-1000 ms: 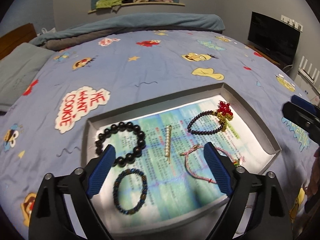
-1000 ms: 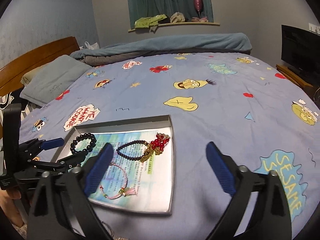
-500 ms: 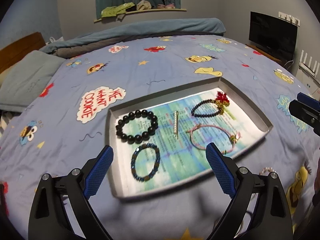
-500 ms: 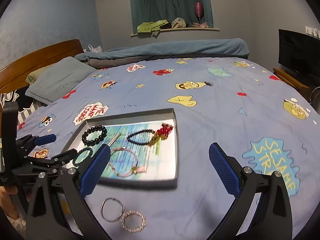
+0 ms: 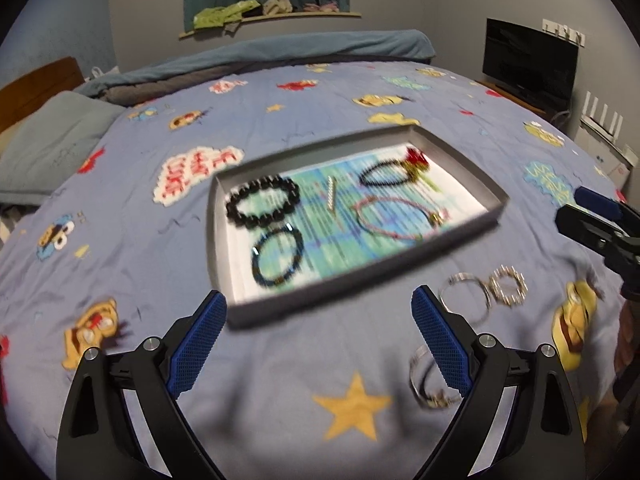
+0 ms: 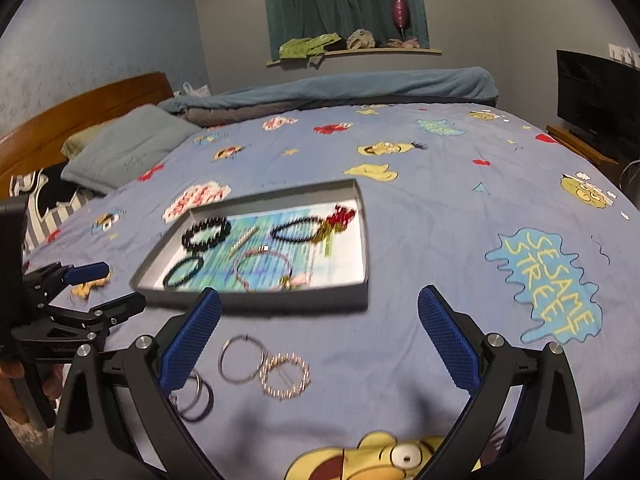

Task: Organize jewelry
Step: 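Withdraw both open grippers from the box to the remaining jewelry, then grasp the silver bangle with the left gripper while the right grasps the pearl-ring clip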

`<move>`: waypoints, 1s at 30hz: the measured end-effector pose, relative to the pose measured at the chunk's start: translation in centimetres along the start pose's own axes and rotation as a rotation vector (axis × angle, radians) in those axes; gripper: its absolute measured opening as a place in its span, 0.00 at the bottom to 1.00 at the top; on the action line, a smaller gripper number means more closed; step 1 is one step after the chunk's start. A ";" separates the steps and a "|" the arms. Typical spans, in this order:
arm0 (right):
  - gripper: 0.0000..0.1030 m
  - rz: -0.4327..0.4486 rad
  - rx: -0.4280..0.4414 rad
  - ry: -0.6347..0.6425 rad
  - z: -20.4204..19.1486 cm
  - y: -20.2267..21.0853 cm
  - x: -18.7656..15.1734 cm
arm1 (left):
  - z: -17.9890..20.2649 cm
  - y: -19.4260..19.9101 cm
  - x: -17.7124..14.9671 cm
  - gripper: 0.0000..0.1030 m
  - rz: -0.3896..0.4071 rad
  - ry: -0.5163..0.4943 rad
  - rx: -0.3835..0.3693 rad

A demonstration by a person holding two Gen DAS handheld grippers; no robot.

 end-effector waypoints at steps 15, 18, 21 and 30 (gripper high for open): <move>0.95 -0.084 0.033 0.026 0.2 0.7 -3.9 | 4.0 0.8 -5.3 0.90 -0.047 -0.041 -0.103; 0.95 -0.090 0.044 0.046 -0.1 0.6 -4.3 | 4.9 0.8 -5.3 0.90 -0.026 -0.089 -0.094; 0.93 -0.103 0.059 0.069 -0.7 0.3 -4.7 | 5.4 0.4 -5.4 0.89 -0.028 -0.093 -0.114; 0.70 -0.147 0.093 0.162 -2.1 -0.5 -6.2 | 6.1 -0.5 -5.8 0.74 -0.046 -0.099 -0.158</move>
Point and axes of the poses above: each gripper's, at about its wrist camera, not at the fingertips, and y roughly against the way its jaws point, z to its right, x to its top, the point moved 6 cm from there along -y, roughly the way its jaws point, and after that the axes turned 12 degrees about z, right-handed, at the moved point
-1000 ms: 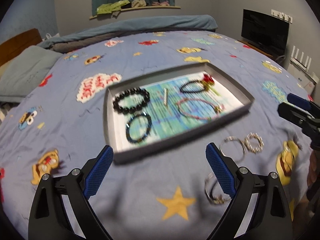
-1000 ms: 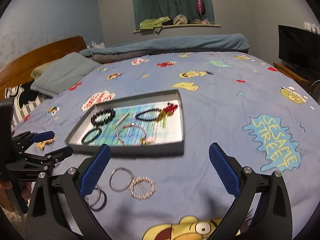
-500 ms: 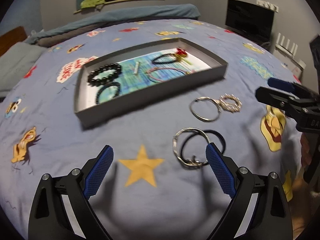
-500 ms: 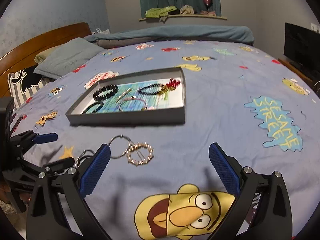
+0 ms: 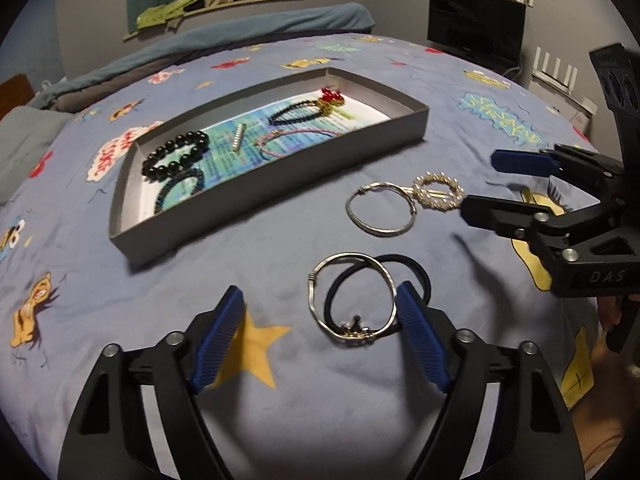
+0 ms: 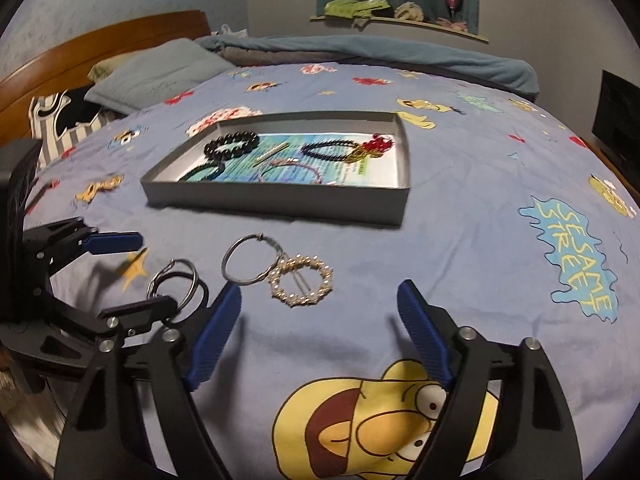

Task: Organize jewelry
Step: 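Grasp the silver bangle with the left gripper while the right grasps the pearl-ring clip, then carry the bangle and pearl-ring clip into the grey box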

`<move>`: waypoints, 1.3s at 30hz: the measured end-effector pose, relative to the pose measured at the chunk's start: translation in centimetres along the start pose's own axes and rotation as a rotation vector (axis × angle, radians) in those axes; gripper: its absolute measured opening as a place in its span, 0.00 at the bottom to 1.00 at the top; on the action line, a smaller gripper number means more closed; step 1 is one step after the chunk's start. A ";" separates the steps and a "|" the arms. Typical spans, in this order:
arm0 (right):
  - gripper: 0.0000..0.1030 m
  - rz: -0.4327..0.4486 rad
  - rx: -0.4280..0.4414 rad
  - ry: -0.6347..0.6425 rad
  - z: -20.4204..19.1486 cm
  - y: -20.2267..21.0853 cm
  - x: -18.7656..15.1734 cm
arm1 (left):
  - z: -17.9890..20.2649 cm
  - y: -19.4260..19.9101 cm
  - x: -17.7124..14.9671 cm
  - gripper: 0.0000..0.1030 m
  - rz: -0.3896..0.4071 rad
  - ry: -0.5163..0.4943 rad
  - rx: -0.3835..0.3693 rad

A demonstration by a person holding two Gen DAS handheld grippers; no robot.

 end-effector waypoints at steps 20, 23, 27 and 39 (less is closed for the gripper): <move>0.48 -0.030 0.011 0.034 -0.8 -2.6 -0.2 | 0.7 -0.7 -0.5 0.58 0.010 -0.050 -0.025; 0.41 -0.036 0.015 0.032 -0.8 -2.8 -0.3 | 0.5 -0.6 -0.5 0.50 0.002 -0.045 -0.035; 0.40 -0.033 0.016 0.025 -0.7 -2.8 -0.2 | 0.3 -0.5 -0.5 0.50 -0.003 -0.033 -0.044; 0.39 0.030 0.000 -0.011 0.3 -0.9 0.9 | -1.8 1.4 1.1 0.50 0.047 0.034 -0.018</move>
Point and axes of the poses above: each gripper's, at about its wrist camera, not at the fingertips, and y roughly against the way its jaws point, z to its right, x to its top, the point moved 6 cm from there along -y, roughly the way its jaws point, and after that the axes turned 12 degrees about z, right-handed, at the moved point
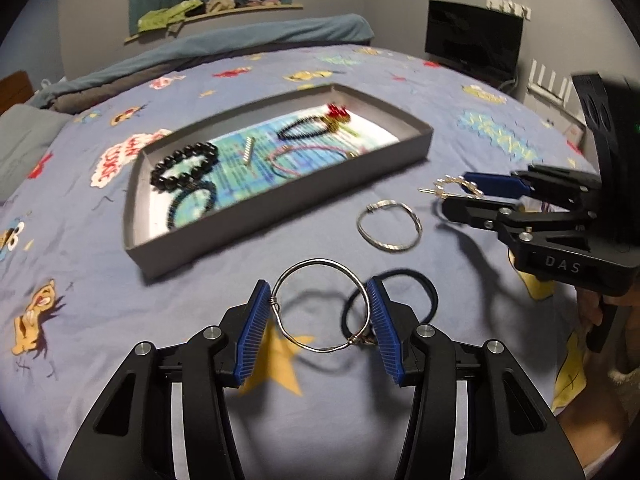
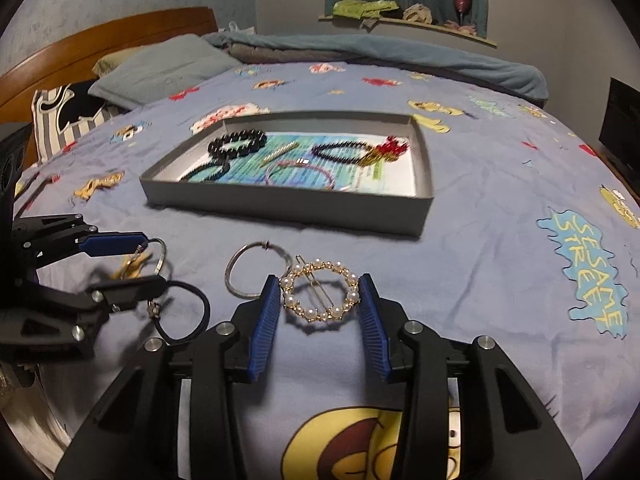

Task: Organize jewelry
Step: 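Carry the bangle and pearl-ring clip into the grey box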

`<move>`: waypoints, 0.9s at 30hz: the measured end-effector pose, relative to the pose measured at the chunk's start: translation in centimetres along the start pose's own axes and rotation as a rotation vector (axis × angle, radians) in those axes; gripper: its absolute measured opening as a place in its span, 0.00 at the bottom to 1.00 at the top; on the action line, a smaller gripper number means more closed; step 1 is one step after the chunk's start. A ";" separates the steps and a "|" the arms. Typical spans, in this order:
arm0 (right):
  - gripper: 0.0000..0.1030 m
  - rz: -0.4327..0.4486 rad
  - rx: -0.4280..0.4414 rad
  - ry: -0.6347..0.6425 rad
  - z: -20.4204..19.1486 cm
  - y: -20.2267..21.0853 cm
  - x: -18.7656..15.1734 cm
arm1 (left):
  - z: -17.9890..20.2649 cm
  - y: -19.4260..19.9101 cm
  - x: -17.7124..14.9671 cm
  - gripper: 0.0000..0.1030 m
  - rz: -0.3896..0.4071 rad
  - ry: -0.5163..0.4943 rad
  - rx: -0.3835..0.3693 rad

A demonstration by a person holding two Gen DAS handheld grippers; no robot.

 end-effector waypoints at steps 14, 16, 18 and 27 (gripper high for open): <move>0.39 0.107 -0.029 -0.055 1.5 0.6 4.0 | -3.6 0.5 4.8 0.50 0.074 0.047 0.041; 0.39 0.116 -0.030 -0.054 1.6 0.0 4.8 | -4.2 0.0 5.8 0.50 0.077 0.060 0.045; 0.39 0.122 -0.034 -0.048 1.7 -0.8 5.5 | -5.0 -0.9 6.9 0.50 0.079 0.067 0.057; 0.39 0.098 -0.060 -0.024 2.4 -6.8 7.7 | -7.4 -5.4 9.5 0.50 0.070 0.085 0.090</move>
Point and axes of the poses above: each gripper's, at about its wrist camera, not at the fingertips, and y roughly against the way its jaws point, z to its right, x to its top, the point moved 6 cm from there along -y, roughly the way its jaws point, and after that the axes turned 12 degrees about z, right-handed, at the moved point
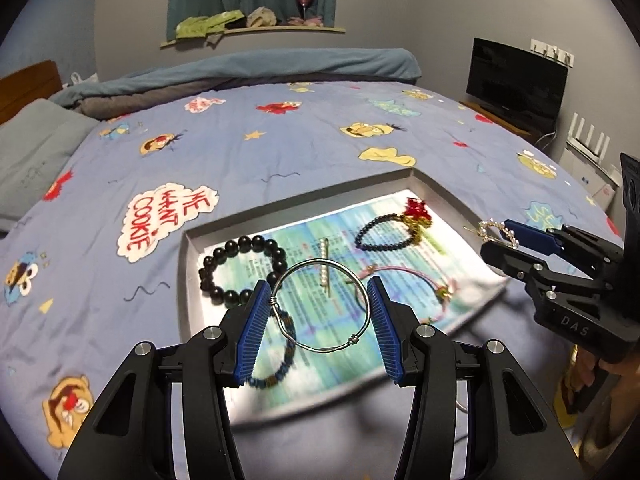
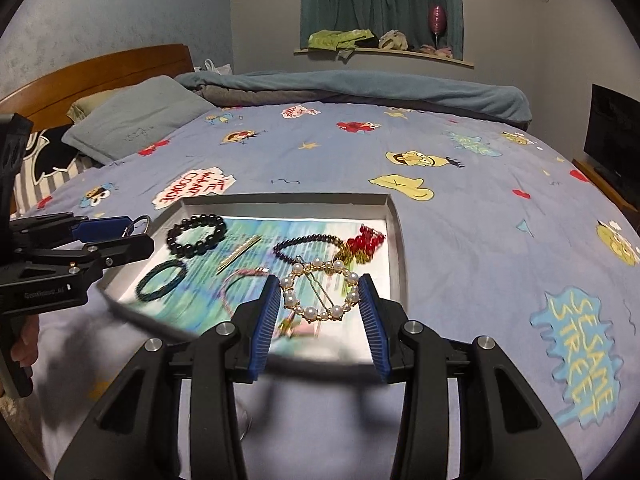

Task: Organize jewelry
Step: 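Carry the bangle and pearl-ring clip into the grey box, then open both grippers to release the bangle and clip in the box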

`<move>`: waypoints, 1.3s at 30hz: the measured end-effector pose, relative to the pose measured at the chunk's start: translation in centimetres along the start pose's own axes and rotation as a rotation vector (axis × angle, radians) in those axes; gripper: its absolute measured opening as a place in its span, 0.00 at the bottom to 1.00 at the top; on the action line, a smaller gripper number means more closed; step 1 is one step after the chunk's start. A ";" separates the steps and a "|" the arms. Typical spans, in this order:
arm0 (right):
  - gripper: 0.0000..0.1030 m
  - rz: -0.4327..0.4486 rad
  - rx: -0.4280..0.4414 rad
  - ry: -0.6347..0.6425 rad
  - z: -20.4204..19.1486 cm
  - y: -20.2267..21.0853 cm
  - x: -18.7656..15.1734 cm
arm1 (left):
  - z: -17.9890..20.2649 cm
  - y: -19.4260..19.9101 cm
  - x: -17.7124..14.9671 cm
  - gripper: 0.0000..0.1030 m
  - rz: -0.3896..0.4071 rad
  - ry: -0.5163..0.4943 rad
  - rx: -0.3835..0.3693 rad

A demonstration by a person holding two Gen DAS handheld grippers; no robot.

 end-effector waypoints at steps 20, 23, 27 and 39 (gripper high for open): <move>0.39 -0.136 0.002 0.045 -0.1 -5.4 -2.3 | 0.0 -6.6 -2.6 0.50 -0.144 -0.031 -0.038; 0.39 -0.147 -0.001 0.064 -0.3 -5.6 -2.6 | 0.1 -7.2 -3.2 0.50 -0.172 -0.034 -0.034; 0.39 -0.150 -0.001 0.061 -0.3 -5.7 -2.6 | -0.2 -7.6 -3.7 0.50 -0.179 -0.034 -0.028; 0.40 -0.137 -0.013 0.055 -0.1 -5.5 -2.5 | -0.7 -7.0 -3.4 0.52 -0.168 -0.024 -0.020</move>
Point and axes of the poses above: each gripper's, at about its wrist camera, not at the fingertips, and y roughly against the way its jaws point, z to its right, x to its top, the point moved 6 cm from there along -y, roughly the way its jaws point, and after that the axes turned 12 degrees about z, right-handed, at the moved point
